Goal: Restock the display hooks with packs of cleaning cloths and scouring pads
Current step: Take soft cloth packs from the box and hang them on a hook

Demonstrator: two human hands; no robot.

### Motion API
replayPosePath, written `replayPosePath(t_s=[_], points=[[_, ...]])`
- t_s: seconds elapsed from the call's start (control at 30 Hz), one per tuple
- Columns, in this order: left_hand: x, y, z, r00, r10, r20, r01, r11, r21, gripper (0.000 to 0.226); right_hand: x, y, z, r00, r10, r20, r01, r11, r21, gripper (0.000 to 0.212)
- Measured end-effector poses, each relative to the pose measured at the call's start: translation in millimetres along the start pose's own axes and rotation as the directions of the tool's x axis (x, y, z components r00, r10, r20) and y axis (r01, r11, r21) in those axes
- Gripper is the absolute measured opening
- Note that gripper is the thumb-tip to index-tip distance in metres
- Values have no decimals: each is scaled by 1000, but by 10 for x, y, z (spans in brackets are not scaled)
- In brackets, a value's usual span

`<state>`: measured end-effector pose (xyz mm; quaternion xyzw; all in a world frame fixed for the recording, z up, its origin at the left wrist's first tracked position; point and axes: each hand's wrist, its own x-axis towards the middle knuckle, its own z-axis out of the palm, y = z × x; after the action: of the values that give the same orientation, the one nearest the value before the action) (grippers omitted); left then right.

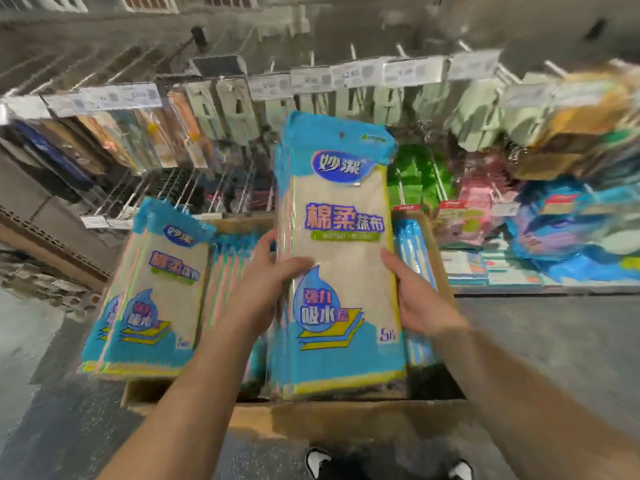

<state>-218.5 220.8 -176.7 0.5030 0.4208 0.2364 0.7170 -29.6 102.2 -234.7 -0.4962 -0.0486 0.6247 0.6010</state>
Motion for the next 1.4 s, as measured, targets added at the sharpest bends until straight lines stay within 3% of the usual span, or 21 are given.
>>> replayPosePath(t_s=[0.17, 0.27, 0.33, 0.47, 0.6, 0.67, 0.73, 0.8, 0.87, 1.0, 1.1, 1.2, 1.23, 1.4], points=[[-64, -326, 1361, 961, -30, 277, 11, 998, 68, 85, -877, -279, -1162, 987, -17, -160, 36, 993, 113, 52], [-202, -551, 2315, 916, -47, 398, -2, 993, 122, 97, -1472, -424, -1985, 981, -57, -186, 85, 986, 144, 96], [-335, -709, 2987, 888, -60, 457, -20, 985, 170, 104, -1890, -490, -2565, 955, -122, -270, 167, 974, 151, 104], [-709, -1029, 4398, 813, -122, 570, -10, 975, 224, 100, -2821, -695, -3716, 908, -194, -372, 268, 950, 158, 71], [-1092, -1284, 5659, 736, -152, 660, -86, 946, 314, 88, -3711, -867, -4731, 840, -292, -457, 410, 893, 185, 95], [-1226, -1327, 6172, 725, -160, 669, -124, 926, 356, 83, -4097, -937, -5071, 791, -319, -522, 467, 866, 179, 73], [-1303, -1330, 6628, 716, -184, 674, -113, 922, 371, 87, -4395, -993, -5316, 761, -315, -567, 501, 841, 205, 58], [-1393, -1347, 7175, 696, -210, 687, -68, 933, 355, 88, -4701, -1065, -5630, 725, -331, -604, 538, 820, 197, 58], [-1454, -1372, 7681, 657, -236, 716, -27, 942, 335, 80, -4963, -1189, -5868, 696, -367, -617, 567, 808, 160, 59], [-1451, -1536, 8597, 601, -277, 750, 59, 951, 303, 62, -5392, -1474, -6390, 679, -340, -651, 568, 805, 172, 32], [-1349, -1658, 9275, 534, -333, 778, 120, 940, 320, 57, -5547, -1712, -6850, 656, -360, -663, 594, 789, 160, 45], [-1212, -1735, 9982, 458, -358, 814, 129, 933, 337, 50, -5630, -2049, -7442, 568, -344, -747, 624, 772, 119, 28], [-1128, -1774, 10227, 442, -359, 822, 130, 932, 337, 47, -5642, -2194, -7615, 544, -336, -769, 633, 766, 114, 31], [-695, -1783, 11502, 398, -393, 829, 184, 919, 348, 60, -5654, -3077, -8531, 519, -389, -761, 654, 754, 61, 45]])
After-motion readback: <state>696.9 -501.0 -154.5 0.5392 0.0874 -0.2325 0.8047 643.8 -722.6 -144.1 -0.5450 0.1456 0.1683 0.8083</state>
